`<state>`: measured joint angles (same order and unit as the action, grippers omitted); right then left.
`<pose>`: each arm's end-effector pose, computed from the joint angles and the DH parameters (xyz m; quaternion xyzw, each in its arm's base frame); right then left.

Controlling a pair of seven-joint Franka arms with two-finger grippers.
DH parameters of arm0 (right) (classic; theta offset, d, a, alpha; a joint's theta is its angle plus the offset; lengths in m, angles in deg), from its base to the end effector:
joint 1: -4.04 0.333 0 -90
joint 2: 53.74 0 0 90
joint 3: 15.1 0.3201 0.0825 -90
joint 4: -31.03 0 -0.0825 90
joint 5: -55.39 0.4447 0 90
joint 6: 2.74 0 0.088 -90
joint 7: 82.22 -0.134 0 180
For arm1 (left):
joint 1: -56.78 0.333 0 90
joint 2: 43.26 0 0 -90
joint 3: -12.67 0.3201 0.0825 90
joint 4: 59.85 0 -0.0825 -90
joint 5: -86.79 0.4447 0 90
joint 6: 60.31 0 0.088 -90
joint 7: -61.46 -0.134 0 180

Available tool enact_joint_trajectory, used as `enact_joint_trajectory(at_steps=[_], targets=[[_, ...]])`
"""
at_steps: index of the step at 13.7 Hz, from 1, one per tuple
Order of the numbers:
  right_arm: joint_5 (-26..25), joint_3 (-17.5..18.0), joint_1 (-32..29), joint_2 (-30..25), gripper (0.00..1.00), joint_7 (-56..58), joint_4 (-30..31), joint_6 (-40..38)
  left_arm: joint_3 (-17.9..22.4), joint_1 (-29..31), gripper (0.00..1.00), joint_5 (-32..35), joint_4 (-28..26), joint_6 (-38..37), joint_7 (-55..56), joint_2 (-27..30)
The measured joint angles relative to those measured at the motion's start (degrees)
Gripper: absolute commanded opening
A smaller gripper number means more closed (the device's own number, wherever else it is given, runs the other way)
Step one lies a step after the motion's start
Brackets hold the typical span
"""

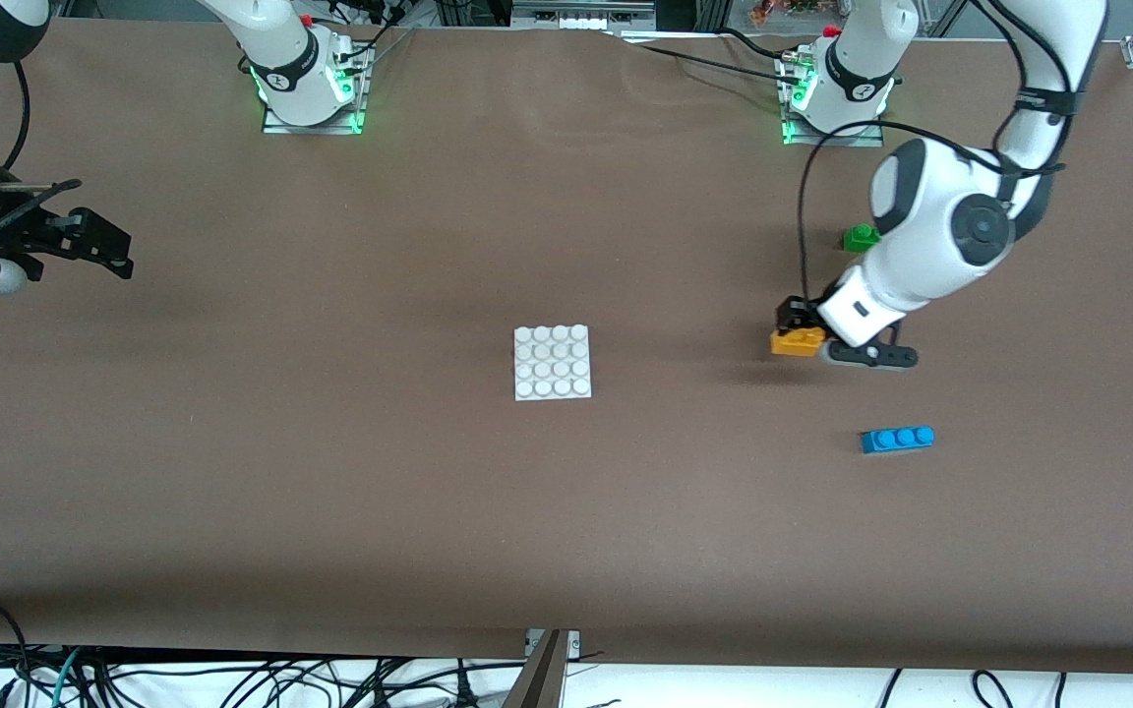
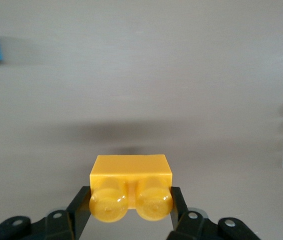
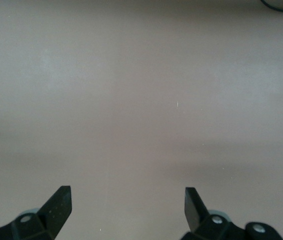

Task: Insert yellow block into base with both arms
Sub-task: 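Lift the yellow brick with the left gripper and carry it to the plate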

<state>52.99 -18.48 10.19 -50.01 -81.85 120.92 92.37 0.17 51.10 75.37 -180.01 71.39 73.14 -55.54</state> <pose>0.6431 0.0268 0.5698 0.9992 0.0291 0.0135 0.0225 0.5861 -0.2016 0.2580 0.9952 0.0124 -0.0301 0.0923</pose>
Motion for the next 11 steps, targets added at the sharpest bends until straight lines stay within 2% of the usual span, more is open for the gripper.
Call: enact_joint_trajectory(at_steps=[3, 6, 11], targets=[[0.0, 0.0, 0.0, 0.0, 1.00, 0.0, -0.1, 0.0, -1.4, -6.0, 0.00, 0.0, 6.9, -2.9, 10.9, -3.5], [0.0, 0.0, 0.0, 0.1, 1.00, 0.0, -0.1, 0.0, -1.5, -12.1, 0.00, 0.0, 17.6, -6.9, 21.0, -9.0], [0.0, 0.0, 0.0, 0.1, 1.00, 0.0, -0.1, 0.0, -1.5, -17.7, 0.00, 0.0, 28.3, -7.7, 28.1, -18.5]])
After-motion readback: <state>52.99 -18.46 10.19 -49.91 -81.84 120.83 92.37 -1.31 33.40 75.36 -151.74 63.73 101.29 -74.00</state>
